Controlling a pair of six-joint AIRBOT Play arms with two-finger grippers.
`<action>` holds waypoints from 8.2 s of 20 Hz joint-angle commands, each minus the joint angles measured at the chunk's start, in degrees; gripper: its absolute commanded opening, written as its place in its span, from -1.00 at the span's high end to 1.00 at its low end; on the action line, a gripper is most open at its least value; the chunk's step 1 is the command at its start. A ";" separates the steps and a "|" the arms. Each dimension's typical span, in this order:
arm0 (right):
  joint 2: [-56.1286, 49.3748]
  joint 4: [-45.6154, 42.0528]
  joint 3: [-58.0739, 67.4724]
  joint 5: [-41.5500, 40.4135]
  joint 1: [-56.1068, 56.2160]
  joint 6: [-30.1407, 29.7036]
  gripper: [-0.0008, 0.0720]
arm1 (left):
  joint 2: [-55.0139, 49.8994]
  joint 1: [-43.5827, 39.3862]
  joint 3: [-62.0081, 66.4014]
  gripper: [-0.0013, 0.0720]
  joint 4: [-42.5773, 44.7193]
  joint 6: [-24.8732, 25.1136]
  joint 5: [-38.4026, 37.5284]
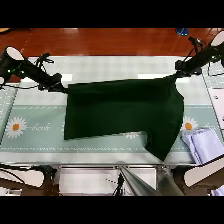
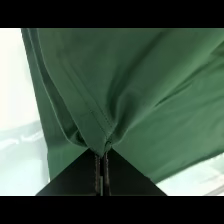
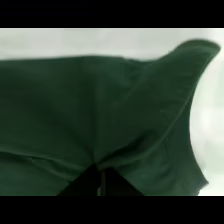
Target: Fold the shirts.
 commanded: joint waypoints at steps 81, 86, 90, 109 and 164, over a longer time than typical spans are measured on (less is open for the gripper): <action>42.49 22.86 -47.52 -23.43 -15.98 -10.62 0.93 | 29.18 7.61 -29.29 0.91 -16.44 11.89 12.74; 36.28 28.06 -46.16 -34.84 -11.21 -10.71 0.93 | 25.83 5.09 -25.73 0.91 -17.66 11.89 19.26; 29.03 28.11 -46.14 -47.12 -4.15 -10.69 0.93 | 18.32 3.43 -25.33 0.91 -17.84 11.89 22.99; 23.50 8.35 -46.14 -55.41 -2.97 -5.73 -0.31 | 2.32 3.93 -15.85 -0.44 -22.27 14.73 21.40; 58.73 12.44 -34.95 -3.56 -6.01 -10.01 0.93 | -1.55 -41.88 -11.45 0.90 -42.73 13.99 29.99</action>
